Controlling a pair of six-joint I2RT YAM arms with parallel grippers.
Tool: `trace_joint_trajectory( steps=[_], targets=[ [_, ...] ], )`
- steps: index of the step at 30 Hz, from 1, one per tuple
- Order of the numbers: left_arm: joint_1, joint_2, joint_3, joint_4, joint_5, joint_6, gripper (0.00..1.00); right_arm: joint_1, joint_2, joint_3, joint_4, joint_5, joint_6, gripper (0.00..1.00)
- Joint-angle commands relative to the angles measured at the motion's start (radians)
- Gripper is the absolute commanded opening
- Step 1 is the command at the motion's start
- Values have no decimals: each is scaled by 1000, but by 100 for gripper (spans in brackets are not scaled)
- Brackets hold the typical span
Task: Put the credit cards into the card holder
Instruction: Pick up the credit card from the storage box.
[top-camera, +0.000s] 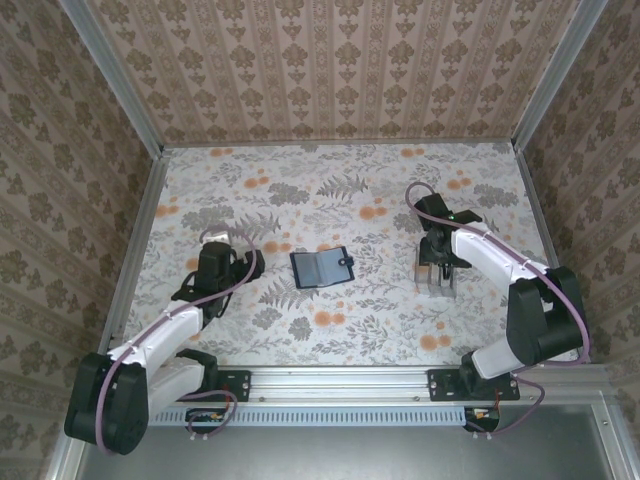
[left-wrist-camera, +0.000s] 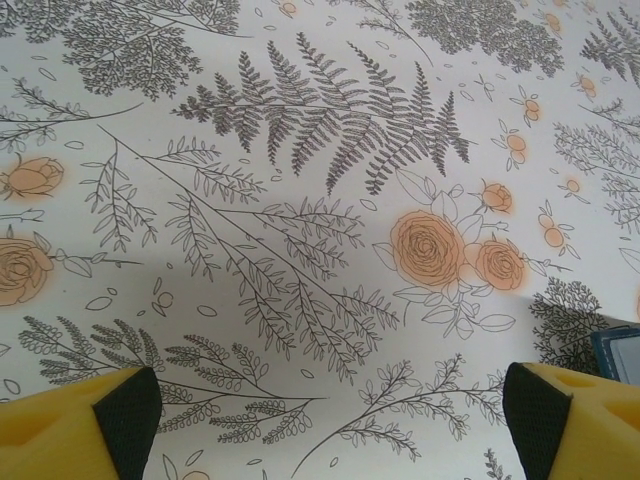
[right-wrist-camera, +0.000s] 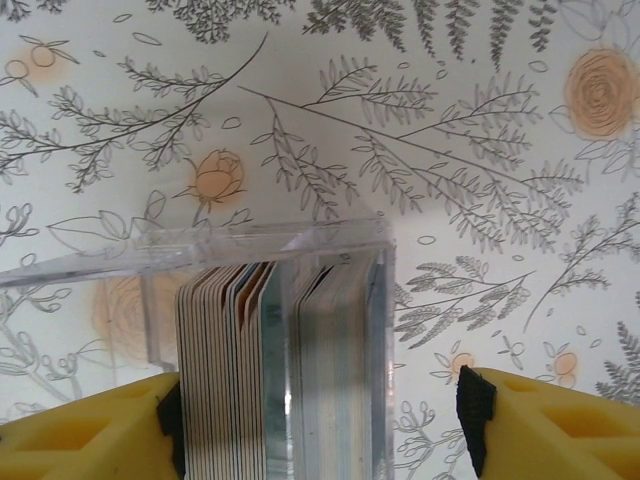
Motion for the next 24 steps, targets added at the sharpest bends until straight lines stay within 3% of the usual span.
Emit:
trace_joint_trajectory(
  steps=[1,8,15,20,24],
  targets=[
    [10,-25,-14,-29,-27,-10,92,6,-4,12,-61,89,13,68],
    [13,-28,-24,-25,-41,-20,95,7,-91,-18,-43,125,25,50],
    [21,-12,-24,-21,-33,-27,96,7,-67,-14,-46,90,17,17],
    [25,-12,-20,-25,-28,-25,96,8,-88,-18,-30,36,11,5],
    [30,-13,-25,-7,-9,-20,97,8,-144,0,-42,-24,10,1]
  ],
)
